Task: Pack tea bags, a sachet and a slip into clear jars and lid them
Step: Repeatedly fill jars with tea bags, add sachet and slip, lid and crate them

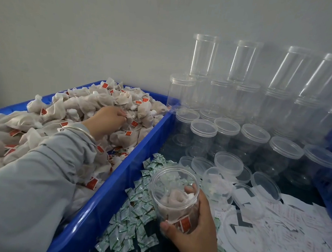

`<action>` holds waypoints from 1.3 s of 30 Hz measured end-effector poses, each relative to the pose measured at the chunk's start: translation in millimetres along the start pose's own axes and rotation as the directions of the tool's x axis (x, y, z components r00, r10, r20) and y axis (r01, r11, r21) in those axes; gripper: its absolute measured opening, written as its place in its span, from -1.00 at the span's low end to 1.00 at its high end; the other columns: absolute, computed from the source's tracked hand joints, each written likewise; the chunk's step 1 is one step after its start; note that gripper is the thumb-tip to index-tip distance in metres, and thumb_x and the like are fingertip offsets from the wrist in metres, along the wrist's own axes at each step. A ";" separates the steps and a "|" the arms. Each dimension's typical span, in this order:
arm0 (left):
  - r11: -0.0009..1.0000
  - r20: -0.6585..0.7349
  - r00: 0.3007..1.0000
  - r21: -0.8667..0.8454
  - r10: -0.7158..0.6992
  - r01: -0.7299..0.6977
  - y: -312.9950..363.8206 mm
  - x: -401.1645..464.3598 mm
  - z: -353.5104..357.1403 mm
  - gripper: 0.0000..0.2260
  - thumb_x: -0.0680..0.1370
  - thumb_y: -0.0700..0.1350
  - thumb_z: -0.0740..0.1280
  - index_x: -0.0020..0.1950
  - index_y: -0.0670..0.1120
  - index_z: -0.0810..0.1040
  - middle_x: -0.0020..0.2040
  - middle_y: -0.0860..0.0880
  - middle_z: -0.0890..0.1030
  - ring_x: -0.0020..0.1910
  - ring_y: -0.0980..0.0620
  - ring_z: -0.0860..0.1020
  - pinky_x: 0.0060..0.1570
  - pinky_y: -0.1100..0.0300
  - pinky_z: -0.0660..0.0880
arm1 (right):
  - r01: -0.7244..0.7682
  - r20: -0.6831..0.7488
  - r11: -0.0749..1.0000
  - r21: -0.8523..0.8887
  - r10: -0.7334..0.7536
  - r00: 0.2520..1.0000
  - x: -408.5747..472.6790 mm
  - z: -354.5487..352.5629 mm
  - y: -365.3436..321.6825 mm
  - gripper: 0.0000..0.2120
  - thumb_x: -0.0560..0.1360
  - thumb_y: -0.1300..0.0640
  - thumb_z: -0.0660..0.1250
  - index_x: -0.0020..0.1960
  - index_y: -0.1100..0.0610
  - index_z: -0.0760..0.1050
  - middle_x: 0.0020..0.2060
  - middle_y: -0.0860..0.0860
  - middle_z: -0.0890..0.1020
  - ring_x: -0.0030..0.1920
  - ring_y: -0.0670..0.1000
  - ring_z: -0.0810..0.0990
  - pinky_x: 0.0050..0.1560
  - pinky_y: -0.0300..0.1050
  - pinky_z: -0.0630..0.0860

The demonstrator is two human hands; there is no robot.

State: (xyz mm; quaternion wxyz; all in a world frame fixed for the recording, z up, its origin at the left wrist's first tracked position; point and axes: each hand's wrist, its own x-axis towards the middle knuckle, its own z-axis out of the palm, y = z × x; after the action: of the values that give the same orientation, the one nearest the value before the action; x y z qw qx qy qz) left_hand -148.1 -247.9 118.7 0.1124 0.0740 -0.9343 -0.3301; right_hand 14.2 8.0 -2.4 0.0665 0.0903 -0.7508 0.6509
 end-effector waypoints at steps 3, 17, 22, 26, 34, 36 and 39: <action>0.972 -0.026 1.000 -0.234 0.010 -0.016 5.5 -4.1 -4.2 -0.74 0.59 -0.23 0.22 0.26 -0.17 0.54 0.33 -0.04 0.48 0.12 0.08 0.42 -0.07 0.35 0.35 | 0.004 -0.003 1.000 -0.003 -0.004 1.000 0.1 0.3 -0.9 0.03 -0.05 -0.11 0.58 0.38 -0.07 0.29 0.26 -0.19 0.49 0.20 -0.28 0.49 0.13 -0.37 0.48; 0.374 0.336 0.890 -0.903 0.309 0.211 44.2 -38.1 -13.0 -0.75 0.47 -0.30 0.26 0.12 -0.20 0.59 0.05 -0.11 0.67 0.02 -0.03 0.65 0.03 0.11 0.59 | -0.039 0.015 0.999 -0.034 0.039 0.999 -0.1 1.0 -0.9 0.06 -0.03 -0.11 0.59 0.41 -0.03 0.26 0.30 -0.11 0.46 0.28 -0.11 0.48 0.26 0.04 0.48; 0.468 0.498 0.682 -0.847 0.535 0.251 51.2 -53.1 -10.1 -0.74 0.47 -0.26 0.28 0.09 -0.13 0.66 0.12 -0.09 0.65 0.07 -0.05 0.63 0.03 0.10 0.57 | -0.045 0.014 0.999 -0.008 0.045 0.999 0.3 1.4 -0.8 0.05 -0.03 -0.09 0.59 0.40 -0.02 0.27 0.30 -0.08 0.47 0.25 -0.11 0.50 0.24 0.00 0.50; 0.568 0.603 0.493 -0.787 0.627 0.241 51.1 -61.0 -5.3 -0.71 0.49 -0.26 0.25 0.16 -0.13 0.63 0.22 -0.11 0.59 0.15 -0.10 0.59 0.10 0.09 0.54 | -0.025 0.000 1.000 0.015 0.025 1.000 0.8 1.6 -0.3 0.03 -0.01 -0.07 0.60 0.39 -0.01 0.28 0.25 -0.14 0.52 0.22 -0.15 0.53 0.21 -0.04 0.52; 0.639 0.638 0.427 -0.752 0.641 0.165 49.0 -60.9 -1.9 -0.71 0.49 -0.27 0.25 0.14 -0.08 0.65 0.16 -0.03 0.62 0.16 -0.07 0.59 0.12 0.11 0.53 | 0.035 -0.028 0.997 0.067 -0.033 0.999 1.1 3.0 -3.2 -0.07 -0.02 -0.08 0.58 0.30 -0.17 0.29 0.18 -0.32 0.53 0.20 -0.26 0.51 0.15 -0.30 0.50; 0.674 0.647 0.462 -0.727 0.607 0.131 48.3 -60.0 0.5 -0.72 0.51 -0.26 0.25 0.12 -0.05 0.66 0.14 -0.03 0.64 0.14 -0.04 0.60 0.11 0.13 0.54 | 0.047 -0.037 0.996 0.081 -0.044 0.998 0.6 3.5 -5.0 -0.09 -0.01 -0.07 0.58 0.28 -0.16 0.31 0.15 -0.40 0.51 0.17 -0.30 0.51 0.05 -0.42 0.49; 0.778 0.661 0.488 -0.625 0.570 -0.064 50.7 -62.2 5.2 -0.71 0.46 -0.10 0.41 0.17 0.08 0.58 0.18 0.06 0.62 0.19 0.05 0.57 0.18 0.15 0.51 | 0.067 -0.062 0.993 0.096 -0.062 0.996 0.2 2.9 -6.0 -0.12 -0.01 -0.05 0.57 0.26 -0.14 0.33 0.13 -0.40 0.52 0.13 -0.31 0.53 -0.04 -0.47 0.48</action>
State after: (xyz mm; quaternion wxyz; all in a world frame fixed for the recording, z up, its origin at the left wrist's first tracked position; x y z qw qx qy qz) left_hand -92.8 -192.5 136.9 -0.2609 -0.3051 -0.7424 -0.5363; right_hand 15.3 4.3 3.0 0.1049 0.0986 -0.7123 0.6869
